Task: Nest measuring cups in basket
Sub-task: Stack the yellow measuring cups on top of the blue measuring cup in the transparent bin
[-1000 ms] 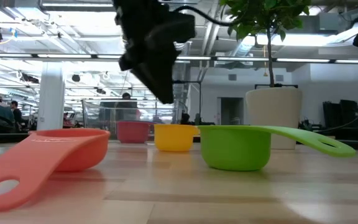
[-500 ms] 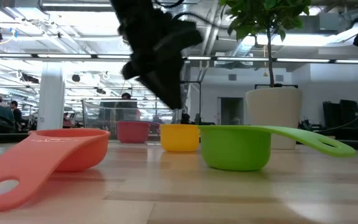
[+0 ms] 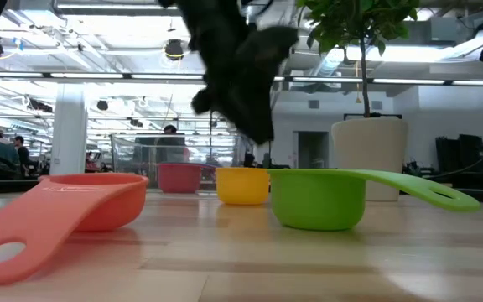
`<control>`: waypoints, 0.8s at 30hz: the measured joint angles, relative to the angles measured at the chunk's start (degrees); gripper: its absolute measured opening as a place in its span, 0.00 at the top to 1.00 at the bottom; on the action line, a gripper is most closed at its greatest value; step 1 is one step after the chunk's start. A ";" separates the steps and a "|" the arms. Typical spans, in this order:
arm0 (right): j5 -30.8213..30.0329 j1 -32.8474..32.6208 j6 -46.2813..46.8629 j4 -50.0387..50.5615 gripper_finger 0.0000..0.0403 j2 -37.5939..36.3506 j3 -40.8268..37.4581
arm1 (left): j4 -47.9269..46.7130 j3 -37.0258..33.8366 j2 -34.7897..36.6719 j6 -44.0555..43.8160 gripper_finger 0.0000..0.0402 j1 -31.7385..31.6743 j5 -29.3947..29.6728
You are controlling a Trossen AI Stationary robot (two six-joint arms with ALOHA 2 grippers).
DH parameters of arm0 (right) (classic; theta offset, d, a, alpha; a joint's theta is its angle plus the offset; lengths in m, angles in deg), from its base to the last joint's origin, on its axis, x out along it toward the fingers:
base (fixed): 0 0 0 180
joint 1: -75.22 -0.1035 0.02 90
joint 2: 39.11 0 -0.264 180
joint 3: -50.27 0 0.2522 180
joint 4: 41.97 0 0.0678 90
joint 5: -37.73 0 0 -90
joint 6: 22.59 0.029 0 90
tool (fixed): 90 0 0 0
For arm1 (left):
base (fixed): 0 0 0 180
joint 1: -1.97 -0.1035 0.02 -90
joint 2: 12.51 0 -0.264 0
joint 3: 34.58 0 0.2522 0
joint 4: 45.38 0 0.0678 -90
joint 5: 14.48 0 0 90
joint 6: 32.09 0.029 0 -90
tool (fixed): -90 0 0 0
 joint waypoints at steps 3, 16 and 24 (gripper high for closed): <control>0.16 0.00 0.00 0.20 0.87 0.06 0.00 | -1.23 2.50 0.11 3.54 0.79 0.11 3.43; 0.24 0.00 -0.43 1.82 0.87 0.03 0.00 | -2.41 1.48 -0.39 5.71 0.70 -1.81 1.28; 0.25 0.00 -0.42 2.01 0.87 0.02 0.00 | -3.25 1.45 -5.92 5.21 0.65 -2.03 -1.28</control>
